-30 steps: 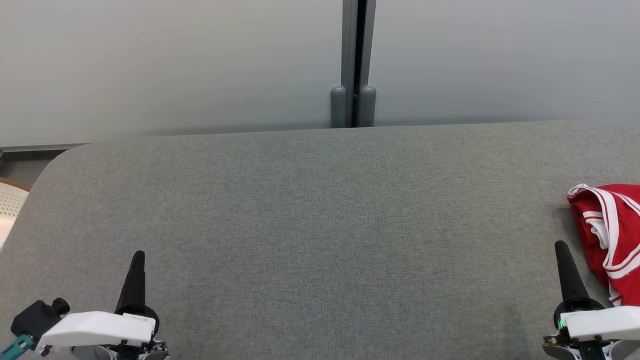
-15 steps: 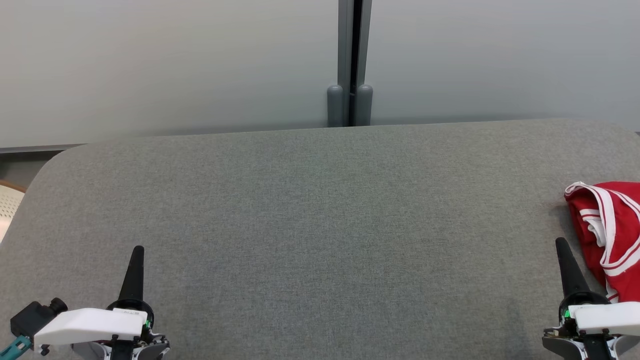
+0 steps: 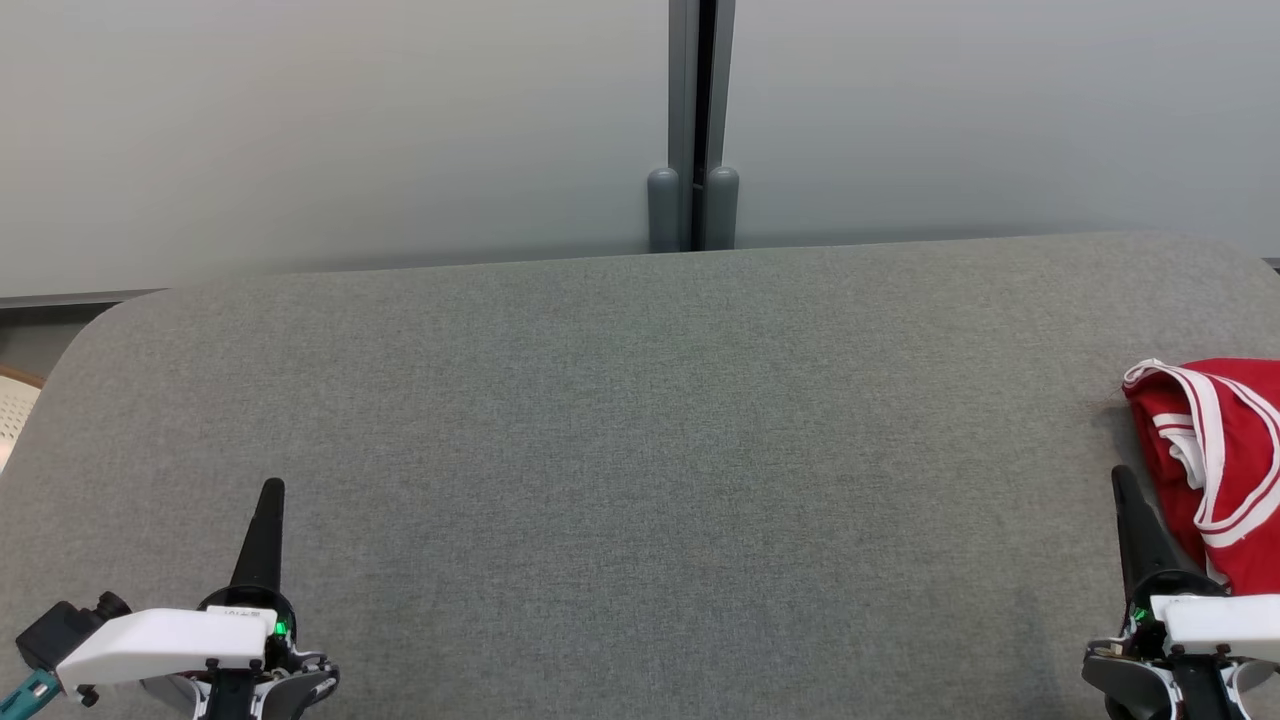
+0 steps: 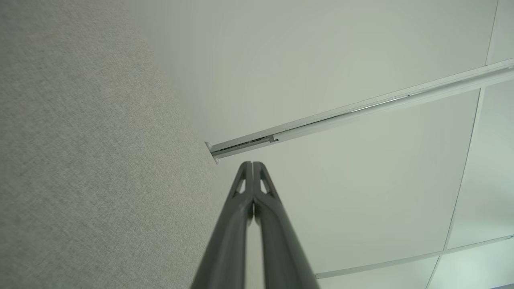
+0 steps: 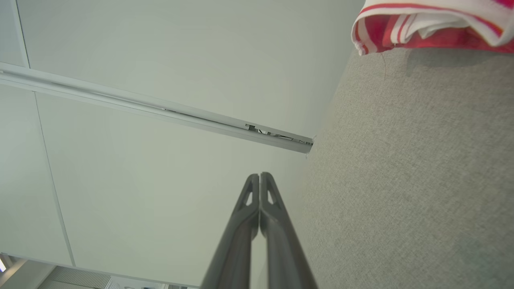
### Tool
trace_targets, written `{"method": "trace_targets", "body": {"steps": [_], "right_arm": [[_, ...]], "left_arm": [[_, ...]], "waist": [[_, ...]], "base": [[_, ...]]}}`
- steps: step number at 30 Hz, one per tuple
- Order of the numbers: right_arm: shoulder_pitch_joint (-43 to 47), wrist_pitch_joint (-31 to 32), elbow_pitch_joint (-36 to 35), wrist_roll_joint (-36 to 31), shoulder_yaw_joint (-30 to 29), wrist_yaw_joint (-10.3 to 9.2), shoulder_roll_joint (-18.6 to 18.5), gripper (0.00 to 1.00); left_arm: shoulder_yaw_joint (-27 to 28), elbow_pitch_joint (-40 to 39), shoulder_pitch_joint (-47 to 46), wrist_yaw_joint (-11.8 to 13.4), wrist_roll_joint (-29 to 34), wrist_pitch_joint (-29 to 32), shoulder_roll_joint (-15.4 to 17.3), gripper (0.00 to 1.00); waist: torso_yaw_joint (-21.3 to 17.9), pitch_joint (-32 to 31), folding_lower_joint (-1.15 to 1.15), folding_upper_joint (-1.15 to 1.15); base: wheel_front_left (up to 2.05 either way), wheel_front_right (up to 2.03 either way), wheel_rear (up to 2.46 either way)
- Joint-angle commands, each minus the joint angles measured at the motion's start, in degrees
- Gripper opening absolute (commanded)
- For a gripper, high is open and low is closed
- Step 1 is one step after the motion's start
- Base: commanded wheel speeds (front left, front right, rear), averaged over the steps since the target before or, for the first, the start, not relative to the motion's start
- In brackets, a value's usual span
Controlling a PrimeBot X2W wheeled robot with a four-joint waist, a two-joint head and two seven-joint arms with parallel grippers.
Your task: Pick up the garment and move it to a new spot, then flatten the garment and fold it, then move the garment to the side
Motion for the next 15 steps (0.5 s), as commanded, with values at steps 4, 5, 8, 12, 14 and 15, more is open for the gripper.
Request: {"method": "trace_targets", "body": {"steps": [4,5,8,12,14,15], "right_arm": [[-1.3,0.6,0.5,3.0,-0.4,0.02,0.0,0.00],[-1.4,0.6,0.6,3.4,-0.4,0.02,0.0,0.00],[-1.6,0.6,0.8,4.3,-0.5,0.02,0.0,0.00],[-1.9,0.9,1.2,6.0,-0.6,0.01,0.1,0.00],[-2.1,0.9,1.4,6.8,-0.7,0.01,0.2,0.00],[-2.1,0.9,1.5,7.2,-0.7,0.01,0.2,0.00]], "left_arm": [[0.8,-0.2,-1.6,-0.6,-2.7,0.7,-0.1,0.00],[0.9,-0.2,-1.6,-0.6,-3.1,0.8,-0.2,0.00],[1.1,-0.2,-1.7,-0.7,-3.9,1.1,-0.3,0.00],[1.4,-0.2,-1.7,-0.9,-5.6,1.6,-0.5,0.00],[1.6,-0.1,-1.8,-1.0,-6.2,1.7,-0.6,0.00],[1.7,-0.1,-1.8,-1.0,-6.6,1.8,-0.7,0.00]], "waist": [[-0.2,0.1,0.00,0.00],[-0.2,0.1,0.00,0.00],[-0.3,0.1,0.00,0.00],[-0.4,0.1,0.00,0.00],[-0.5,0.2,0.00,0.00],[-0.5,0.2,0.00,0.00]], "base": [[0.00,0.00,0.00],[0.00,0.00,0.00],[0.00,0.00,0.00],[0.00,0.00,0.00],[0.00,0.00,0.00],[0.00,0.00,0.00]]}}
